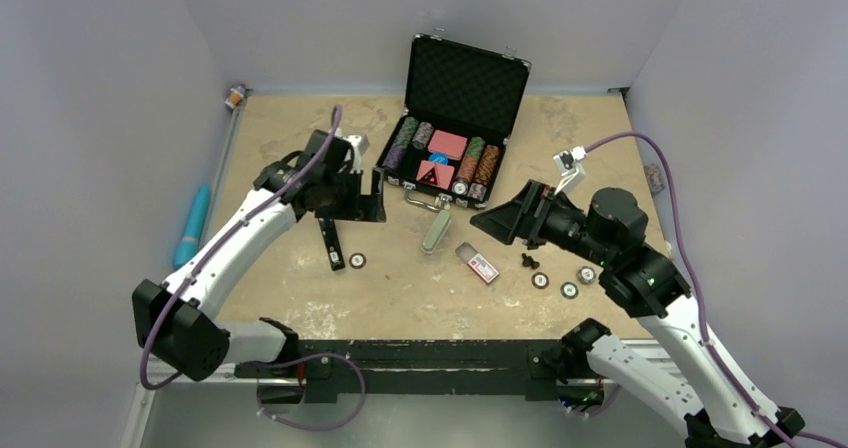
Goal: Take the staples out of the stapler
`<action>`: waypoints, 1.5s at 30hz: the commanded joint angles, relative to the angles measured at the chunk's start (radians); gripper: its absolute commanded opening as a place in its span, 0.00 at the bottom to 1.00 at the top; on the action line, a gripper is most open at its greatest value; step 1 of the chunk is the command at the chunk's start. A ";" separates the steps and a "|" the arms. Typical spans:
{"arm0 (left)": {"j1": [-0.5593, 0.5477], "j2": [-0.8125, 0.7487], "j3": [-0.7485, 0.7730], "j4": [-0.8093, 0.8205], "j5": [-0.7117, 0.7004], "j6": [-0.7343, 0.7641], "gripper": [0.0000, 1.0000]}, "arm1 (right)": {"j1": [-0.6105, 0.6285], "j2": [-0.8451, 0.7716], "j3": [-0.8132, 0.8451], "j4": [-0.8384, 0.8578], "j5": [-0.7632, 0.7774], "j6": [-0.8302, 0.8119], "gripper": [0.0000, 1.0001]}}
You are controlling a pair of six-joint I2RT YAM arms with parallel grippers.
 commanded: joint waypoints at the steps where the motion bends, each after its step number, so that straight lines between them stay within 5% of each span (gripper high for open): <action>1: -0.071 0.086 0.061 0.064 -0.035 0.010 0.99 | -0.003 0.014 0.066 -0.049 0.054 -0.036 0.99; 12: -0.251 0.409 0.266 0.053 -0.131 0.085 0.95 | -0.005 0.023 0.117 -0.046 0.093 -0.093 0.99; 28: -0.334 0.656 0.336 0.097 -0.088 0.097 0.90 | -0.003 0.118 0.129 0.008 0.011 -0.186 0.99; 45: -0.369 0.784 0.376 0.100 -0.102 0.127 0.61 | -0.004 0.152 0.156 -0.007 -0.001 -0.227 0.99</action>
